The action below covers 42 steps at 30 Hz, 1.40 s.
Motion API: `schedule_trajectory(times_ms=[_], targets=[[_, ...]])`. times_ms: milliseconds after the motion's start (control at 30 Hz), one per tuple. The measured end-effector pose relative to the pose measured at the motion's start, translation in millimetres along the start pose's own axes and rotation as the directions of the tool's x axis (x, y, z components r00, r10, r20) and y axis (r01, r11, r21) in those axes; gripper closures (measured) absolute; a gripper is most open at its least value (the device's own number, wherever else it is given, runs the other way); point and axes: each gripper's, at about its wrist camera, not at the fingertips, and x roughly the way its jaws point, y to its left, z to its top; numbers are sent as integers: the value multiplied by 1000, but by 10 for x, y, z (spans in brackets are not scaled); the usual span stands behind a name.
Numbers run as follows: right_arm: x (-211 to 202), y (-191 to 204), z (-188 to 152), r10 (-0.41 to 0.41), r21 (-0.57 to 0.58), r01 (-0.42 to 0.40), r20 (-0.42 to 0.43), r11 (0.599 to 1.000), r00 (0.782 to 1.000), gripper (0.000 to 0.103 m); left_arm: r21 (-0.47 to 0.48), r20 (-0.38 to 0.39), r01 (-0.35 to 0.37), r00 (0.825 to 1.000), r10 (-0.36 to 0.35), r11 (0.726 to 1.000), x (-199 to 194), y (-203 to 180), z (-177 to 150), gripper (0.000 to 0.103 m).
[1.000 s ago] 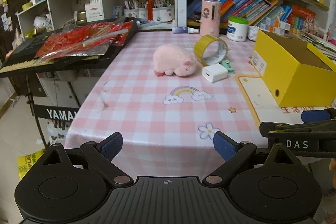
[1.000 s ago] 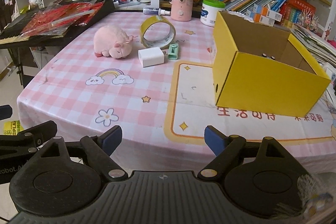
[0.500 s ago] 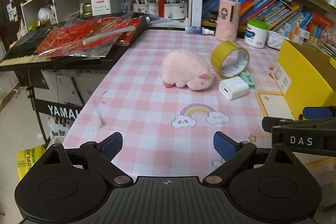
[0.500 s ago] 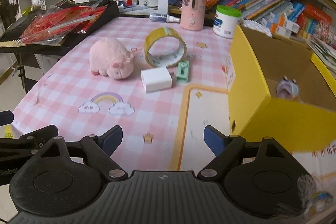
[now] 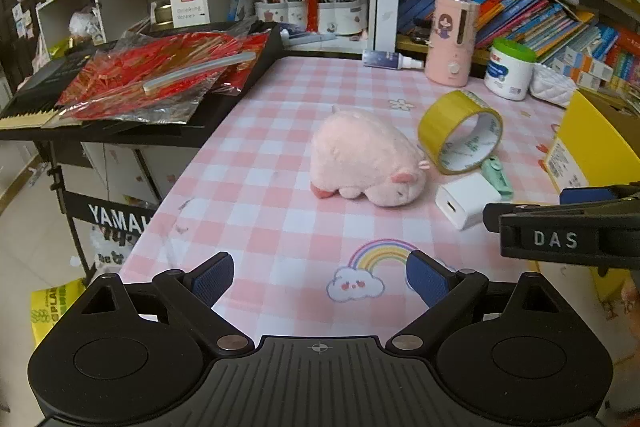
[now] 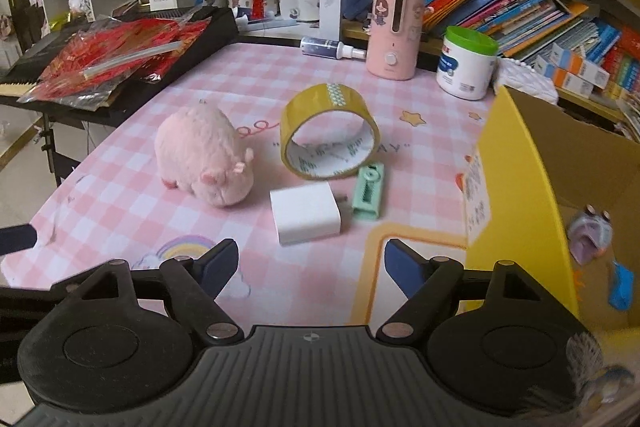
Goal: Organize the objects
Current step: 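Move the right tool to the white charger while the left moves to the pink pig plush, then close the right gripper on the white charger while the left grasps the pig plush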
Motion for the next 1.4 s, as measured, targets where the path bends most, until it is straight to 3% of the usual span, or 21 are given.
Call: schedule_trajectory(times_ms=[467, 533, 600, 867, 967, 1067, 1300, 1400], targets=[[715, -29, 207, 48, -56, -55, -118, 997, 992, 32, -38, -30, -31, 999, 30, 999, 325, 14, 220, 8], [779, -42, 200, 62, -61, -71, -133, 996, 989, 41, -55, -13, -30, 999, 29, 998, 339, 17, 262, 8], [825, -60, 202, 78, -60, -88, -150, 994, 986, 54, -85, 16, -17, 1000, 18, 996, 345, 26, 328, 8], [745, -173, 230, 119, -63, -130, -156, 990, 981, 55, -187, 41, 95, 995, -89, 978, 599, 0, 658, 6], [695, -180, 239, 132, -88, -146, -149, 985, 980, 55, -256, 10, 114, 993, -115, 960, 809, -39, 797, 6], [657, -157, 252, 142, -127, -160, -140, 979, 980, 55, -296, -47, 81, 994, -99, 952, 1025, -73, 879, 6], [529, -57, 242, 166, -226, -187, -109, 956, 980, 55, -305, -172, 14, 983, -69, 952, 1442, -105, 828, 7], [494, -36, 229, 169, -241, -190, -104, 952, 980, 55, -291, -167, 29, 983, -80, 956, 1458, -97, 787, 17]])
